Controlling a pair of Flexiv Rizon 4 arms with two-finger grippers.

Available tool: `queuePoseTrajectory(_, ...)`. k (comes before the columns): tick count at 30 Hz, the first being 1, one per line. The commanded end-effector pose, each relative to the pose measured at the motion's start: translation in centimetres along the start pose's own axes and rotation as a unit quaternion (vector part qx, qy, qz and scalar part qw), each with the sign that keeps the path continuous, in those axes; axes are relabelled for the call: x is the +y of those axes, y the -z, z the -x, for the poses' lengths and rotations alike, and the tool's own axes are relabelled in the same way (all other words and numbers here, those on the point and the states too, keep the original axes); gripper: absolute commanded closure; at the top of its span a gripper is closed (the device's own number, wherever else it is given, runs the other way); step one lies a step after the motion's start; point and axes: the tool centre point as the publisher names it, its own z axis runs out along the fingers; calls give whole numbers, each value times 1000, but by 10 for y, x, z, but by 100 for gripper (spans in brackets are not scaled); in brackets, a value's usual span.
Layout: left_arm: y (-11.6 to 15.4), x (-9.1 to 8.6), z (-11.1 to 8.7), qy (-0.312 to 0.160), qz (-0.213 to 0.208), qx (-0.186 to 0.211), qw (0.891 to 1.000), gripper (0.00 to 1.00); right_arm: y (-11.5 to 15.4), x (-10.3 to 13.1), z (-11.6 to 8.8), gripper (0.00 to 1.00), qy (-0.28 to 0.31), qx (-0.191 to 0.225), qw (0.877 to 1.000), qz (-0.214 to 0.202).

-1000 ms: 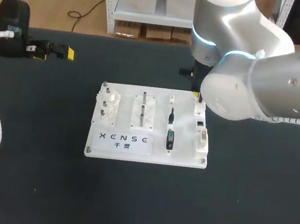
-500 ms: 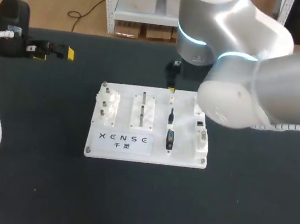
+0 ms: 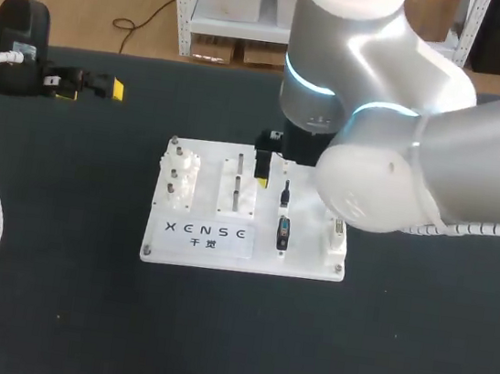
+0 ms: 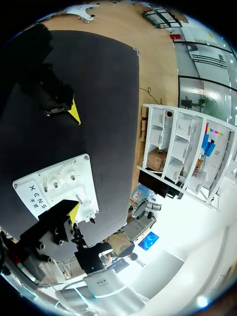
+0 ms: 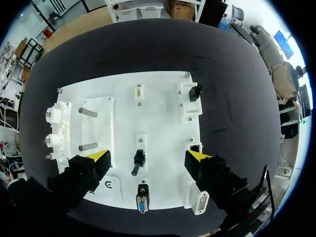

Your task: Insert the USB connector, Ethernet cable, and multi-pin plug into their matching sockets one by one.

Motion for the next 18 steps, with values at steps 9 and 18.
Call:
queuePoseTrajectory(9,0,0,0,0,0,0,1000,0,-15,7,-6,54,8,20,1000,-7)
queuePoseTrajectory(18,0,0,0,0,0,0,1000,0,-19,8,-5,73,12,25,1000,-9)
